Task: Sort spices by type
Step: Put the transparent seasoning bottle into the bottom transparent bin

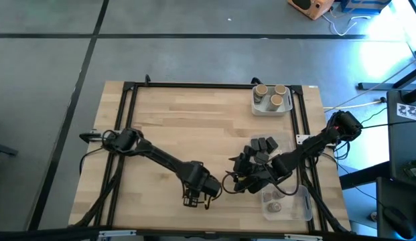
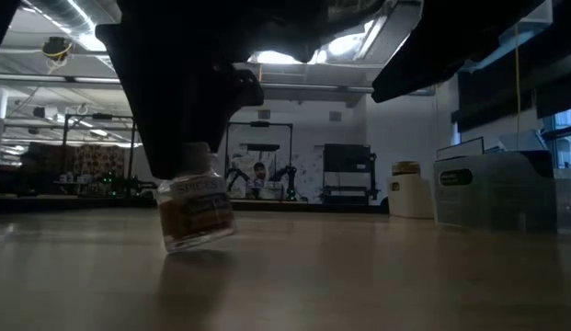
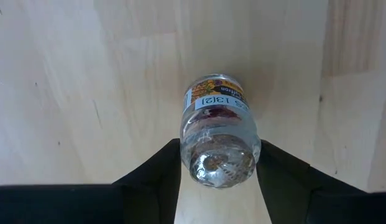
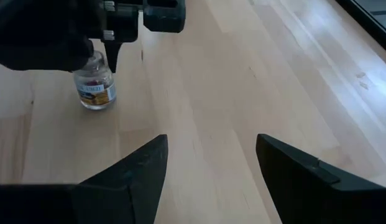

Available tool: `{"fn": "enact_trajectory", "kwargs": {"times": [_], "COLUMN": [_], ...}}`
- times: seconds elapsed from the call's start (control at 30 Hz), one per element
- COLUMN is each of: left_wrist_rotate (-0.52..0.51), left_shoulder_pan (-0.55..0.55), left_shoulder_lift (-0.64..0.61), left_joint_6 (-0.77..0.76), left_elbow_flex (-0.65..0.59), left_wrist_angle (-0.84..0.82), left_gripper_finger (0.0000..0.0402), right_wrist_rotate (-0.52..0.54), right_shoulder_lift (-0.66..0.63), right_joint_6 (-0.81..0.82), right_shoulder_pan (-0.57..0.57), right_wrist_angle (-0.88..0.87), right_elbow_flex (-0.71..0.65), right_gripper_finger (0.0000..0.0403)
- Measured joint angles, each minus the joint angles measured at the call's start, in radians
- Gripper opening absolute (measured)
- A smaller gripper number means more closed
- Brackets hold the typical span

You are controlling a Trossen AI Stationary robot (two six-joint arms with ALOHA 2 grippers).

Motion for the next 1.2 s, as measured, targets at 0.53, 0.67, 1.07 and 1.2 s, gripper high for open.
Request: {"fn": "enact_trajectory", "kwargs": {"times": [0.53,0.67,1.07,1.2], "left_wrist_rotate": [0.029,-0.034,-0.468,-0.591], "left_shoulder_pan": [0.019,-0.017,-0.293,-0.385], "left_shoulder_lift": [-0.041,-0.118,-0.551,-0.649], "left_joint_6": [-0.050,-0.078,-0.386,-0.470], "left_elbow_flex": [0.014,0.015,-0.480,-0.726], "left_wrist_angle": [-0.022,-0.073,0.156,0.405], "left_gripper_finger": [0.0261,0.0264,0.0265,0.0265], "right_wrist_rotate": [0.000,0.001,0.001,-0.001], "right_shoulder_lift": [0.000,0.000,0.000,0.000], "right_joint_6": [0.000,0.000,0.000,-0.003], "right_shoulder_pan": [0.000,-0.001,-0.001,-0.016], "right_wrist_angle": [0.001,0.013,0.131,0.180], "right_elbow_flex": [0.000,0.000,0.000,0.000], "right_gripper_finger": [0.0246,0.0246,0.0246,0.0246]}}
